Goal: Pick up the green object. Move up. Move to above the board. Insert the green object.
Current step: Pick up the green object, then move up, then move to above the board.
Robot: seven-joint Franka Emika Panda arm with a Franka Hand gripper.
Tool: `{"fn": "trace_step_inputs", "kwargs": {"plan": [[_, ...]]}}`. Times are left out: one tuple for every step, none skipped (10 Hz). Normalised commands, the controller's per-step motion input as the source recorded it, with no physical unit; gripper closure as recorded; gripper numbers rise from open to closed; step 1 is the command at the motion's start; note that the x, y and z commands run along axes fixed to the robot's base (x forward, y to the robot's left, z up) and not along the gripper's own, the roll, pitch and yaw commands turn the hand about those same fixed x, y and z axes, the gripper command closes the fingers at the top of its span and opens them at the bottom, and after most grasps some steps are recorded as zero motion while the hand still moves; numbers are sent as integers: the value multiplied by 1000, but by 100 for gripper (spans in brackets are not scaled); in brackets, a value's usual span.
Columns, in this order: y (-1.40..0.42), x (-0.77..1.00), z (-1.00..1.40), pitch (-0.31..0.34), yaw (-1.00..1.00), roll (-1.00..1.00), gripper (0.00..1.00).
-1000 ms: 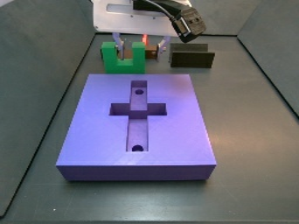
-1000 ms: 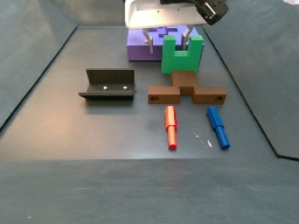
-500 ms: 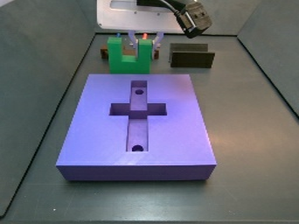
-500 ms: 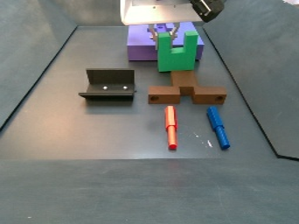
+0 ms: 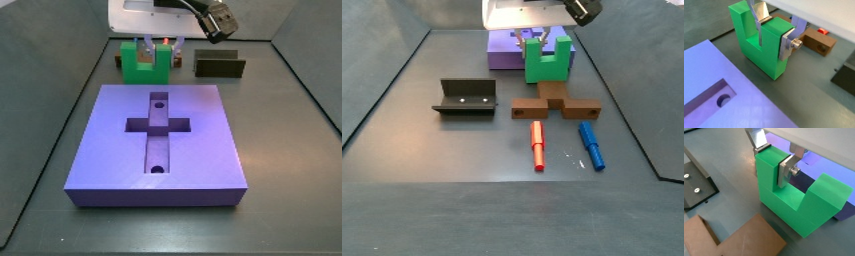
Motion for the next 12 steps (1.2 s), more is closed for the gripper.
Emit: {"fn": "trace_step_inputs", "kwargs": {"plan": [[0,0,0,0,0,0,100],[0,0,0,0,0,0,100],[0,0,0,0,0,0,100],[0,0,0,0,0,0,100],[0,0,0,0,0,0,100],[0,0,0,0,0,0,100],[0,0,833,0,0,0,100],[-88,-10,827,4,-50,-2,100],[-73,-44,553,25,-50,-26,100],[-15,-2,170,10,-33,-62,100],[0,0,1400,0,0,0,100],[3,-32,1400,29,5,15,100]]}}
